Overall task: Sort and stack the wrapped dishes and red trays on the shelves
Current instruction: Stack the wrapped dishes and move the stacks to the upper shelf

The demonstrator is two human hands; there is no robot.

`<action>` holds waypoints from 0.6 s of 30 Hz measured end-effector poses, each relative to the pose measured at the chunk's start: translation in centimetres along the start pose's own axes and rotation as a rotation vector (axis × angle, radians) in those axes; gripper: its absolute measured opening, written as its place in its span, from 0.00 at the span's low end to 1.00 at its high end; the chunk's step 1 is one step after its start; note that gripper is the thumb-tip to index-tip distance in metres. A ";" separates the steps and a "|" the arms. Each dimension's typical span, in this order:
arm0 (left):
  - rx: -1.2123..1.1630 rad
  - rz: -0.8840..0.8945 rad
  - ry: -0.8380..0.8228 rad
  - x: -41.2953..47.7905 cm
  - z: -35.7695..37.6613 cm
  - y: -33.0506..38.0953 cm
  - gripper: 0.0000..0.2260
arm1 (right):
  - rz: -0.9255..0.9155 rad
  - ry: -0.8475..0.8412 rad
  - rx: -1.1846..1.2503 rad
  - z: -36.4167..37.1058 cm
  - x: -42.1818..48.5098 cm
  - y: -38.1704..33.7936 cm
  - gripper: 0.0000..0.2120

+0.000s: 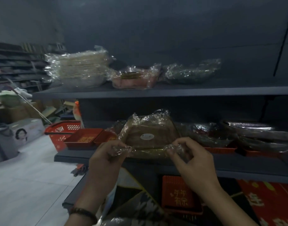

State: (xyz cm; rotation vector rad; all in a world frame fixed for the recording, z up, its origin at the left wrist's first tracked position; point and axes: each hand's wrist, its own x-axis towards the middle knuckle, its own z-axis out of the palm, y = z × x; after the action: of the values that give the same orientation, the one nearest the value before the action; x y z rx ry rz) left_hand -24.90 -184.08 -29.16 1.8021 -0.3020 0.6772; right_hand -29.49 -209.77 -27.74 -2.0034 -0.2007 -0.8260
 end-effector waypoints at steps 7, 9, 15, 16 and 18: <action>0.029 0.084 0.092 -1.1 -7.2 7.4 0.07 | -0.039 -0.065 0.175 0.5 0.6 -7.3 0.04; 0.081 0.122 0.133 -1.0 -9.4 9.2 0.06 | -0.054 -0.092 0.200 0.7 0.9 -9.3 0.04; 0.159 0.240 0.290 -0.7 -14.7 15.3 0.07 | -0.107 -0.148 0.314 -0.2 3.2 -16.0 0.05; 0.154 0.256 0.316 -0.5 -15.4 16.3 0.07 | -0.126 -0.155 0.331 -0.5 3.7 -17.3 0.05; 0.125 0.269 0.356 0.0 -16.4 17.9 0.10 | -0.156 -0.170 0.345 -1.1 4.8 -19.1 0.06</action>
State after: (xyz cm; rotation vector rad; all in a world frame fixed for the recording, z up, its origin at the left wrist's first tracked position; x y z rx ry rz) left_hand -39.04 -174.82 -11.71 1.7338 -0.2674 1.2118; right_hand -34.87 -200.87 -11.00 -1.7445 -0.5646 -0.6645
